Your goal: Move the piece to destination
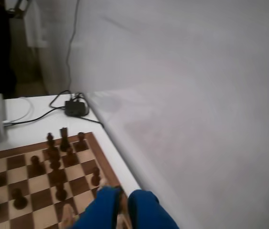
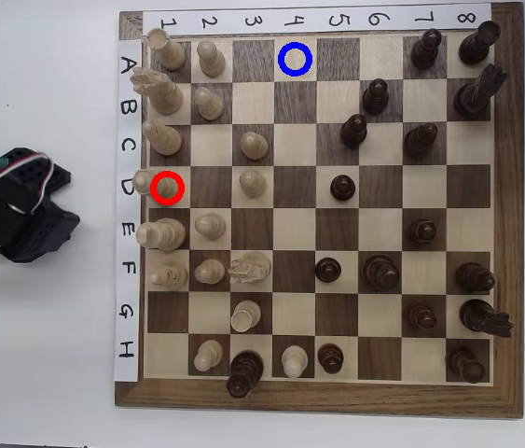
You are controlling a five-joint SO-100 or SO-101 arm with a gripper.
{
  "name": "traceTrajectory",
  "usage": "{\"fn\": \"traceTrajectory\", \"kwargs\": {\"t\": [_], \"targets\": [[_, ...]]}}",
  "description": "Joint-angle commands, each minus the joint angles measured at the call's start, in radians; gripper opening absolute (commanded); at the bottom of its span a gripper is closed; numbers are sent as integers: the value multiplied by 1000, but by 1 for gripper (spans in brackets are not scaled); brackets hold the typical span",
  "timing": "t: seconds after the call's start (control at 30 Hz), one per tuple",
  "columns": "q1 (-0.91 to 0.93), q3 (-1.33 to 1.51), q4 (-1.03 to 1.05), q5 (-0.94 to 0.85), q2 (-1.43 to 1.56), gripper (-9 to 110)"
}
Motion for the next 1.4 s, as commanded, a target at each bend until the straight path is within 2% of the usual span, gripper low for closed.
{"fn": "traceTrajectory", "kwargs": {"t": [0.0, 0.23, 0.63, 1.03, 1.37], "targets": [[-331, 101, 11, 172, -147, 6], [-555, 310, 9, 364, -160, 6], [-683, 532, 9, 495, -143, 7], [-704, 696, 12, 509, -146, 10], [-727, 828, 12, 408, -100, 9]]}}
